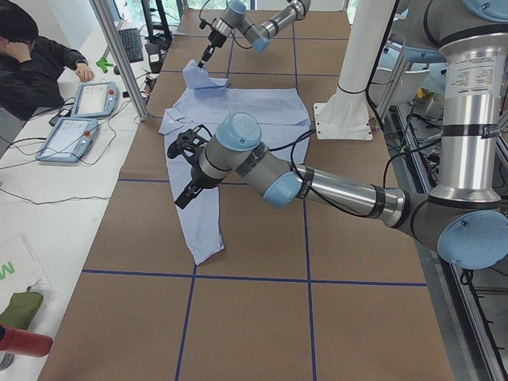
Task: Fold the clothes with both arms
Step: 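Carry the cuff across the shirt front toward the collar, then release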
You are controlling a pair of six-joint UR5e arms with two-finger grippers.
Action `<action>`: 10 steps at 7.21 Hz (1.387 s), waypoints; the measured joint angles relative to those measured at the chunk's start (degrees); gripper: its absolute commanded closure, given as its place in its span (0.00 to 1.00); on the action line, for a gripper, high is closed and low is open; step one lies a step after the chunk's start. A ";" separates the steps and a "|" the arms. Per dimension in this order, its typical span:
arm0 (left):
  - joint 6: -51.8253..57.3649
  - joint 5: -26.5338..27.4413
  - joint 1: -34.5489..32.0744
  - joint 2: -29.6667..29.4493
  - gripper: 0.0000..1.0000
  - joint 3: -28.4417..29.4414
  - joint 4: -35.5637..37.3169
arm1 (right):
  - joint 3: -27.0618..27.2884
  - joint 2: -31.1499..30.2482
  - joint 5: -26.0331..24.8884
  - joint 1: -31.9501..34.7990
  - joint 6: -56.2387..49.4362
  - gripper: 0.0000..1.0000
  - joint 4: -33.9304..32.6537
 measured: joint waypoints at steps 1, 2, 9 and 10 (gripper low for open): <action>0.00 0.00 0.00 0.00 0.00 0.04 0.02 | -0.66 3.17 -3.27 -2.85 0.19 1.00 -3.48; 0.00 0.00 0.00 0.01 0.00 0.07 0.06 | -3.13 7.27 -6.74 -5.48 0.77 1.00 -7.25; 0.00 0.00 0.00 0.56 0.00 0.33 0.09 | -20.87 23.68 -21.52 -18.07 5.11 0.02 -15.34; 0.00 0.00 0.00 0.55 0.00 0.50 0.09 | -21.59 25.89 -21.95 -18.37 6.43 0.01 -20.25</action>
